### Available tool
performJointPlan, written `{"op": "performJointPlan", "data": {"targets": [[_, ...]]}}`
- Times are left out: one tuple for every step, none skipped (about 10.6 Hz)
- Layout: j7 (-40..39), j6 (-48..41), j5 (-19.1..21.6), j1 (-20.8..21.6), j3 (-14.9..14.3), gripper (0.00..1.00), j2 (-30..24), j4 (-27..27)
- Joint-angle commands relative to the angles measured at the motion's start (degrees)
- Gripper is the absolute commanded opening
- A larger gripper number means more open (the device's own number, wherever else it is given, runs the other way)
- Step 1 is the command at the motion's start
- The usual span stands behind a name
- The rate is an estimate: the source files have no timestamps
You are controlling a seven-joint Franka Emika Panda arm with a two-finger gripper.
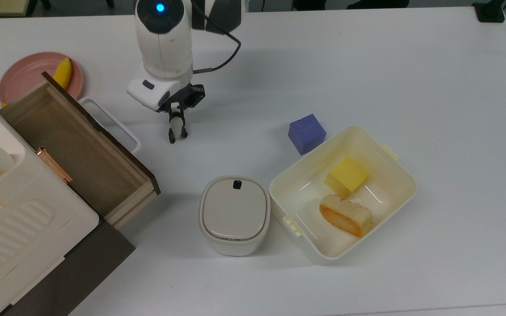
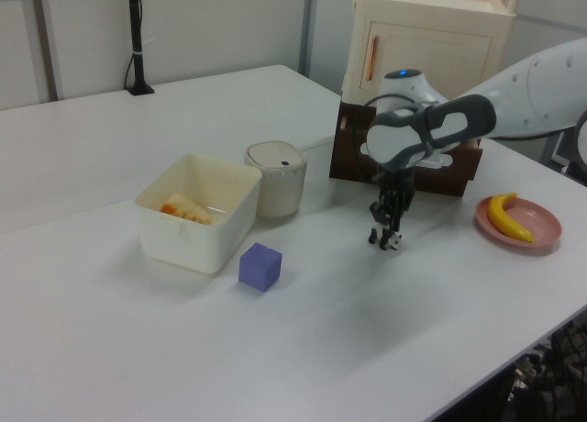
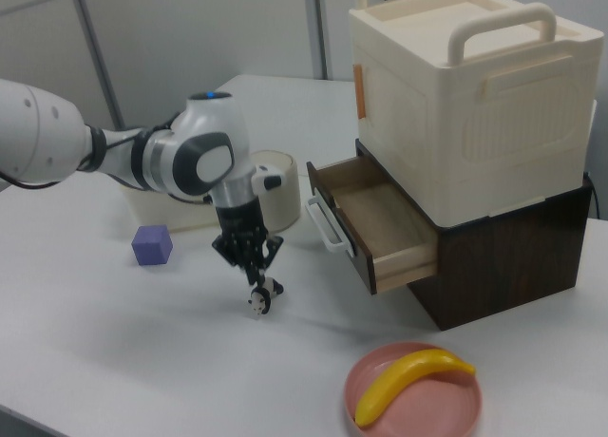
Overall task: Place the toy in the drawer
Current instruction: 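Lower the gripper onto the panda toy and close on it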
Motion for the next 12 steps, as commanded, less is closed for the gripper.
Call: {"op": "performJointPlan", "data": {"targets": [[-0.7,-3.0,3.5,0.8,0.0,0.0,-5.9,2.6],[-1.8,-5.7,4.9,0.8,0.0,0.0,-6.0,5.0],[-2.1,-7.1,5.0,0.6,0.0,0.0,-5.9,6.2],[-2.4,-7.1,5.0,0.6,0.0,0.08,-5.5,5.8],[-2.9,-6.9,5.0,0.5,0.0,0.3,-5.0,5.0],[-3.4,-6.7,5.0,0.4,-0.1,0.65,-4.2,4.4],[-3.4,-6.4,5.0,0.3,-0.1,0.88,-3.4,3.1],[-3.5,-5.0,4.9,0.2,-0.2,0.95,-2.4,2.6],[-3.5,-3.0,4.4,0.2,-0.3,0.95,-1.9,1.4],[-3.5,-1.3,3.7,0.3,-0.3,0.92,-1.1,-0.3],[-3.4,0.7,2.2,0.3,-0.3,0.86,-0.1,-1.3],[-3.3,1.7,1.6,0.4,-0.3,0.82,1.3,-1.5]]}}
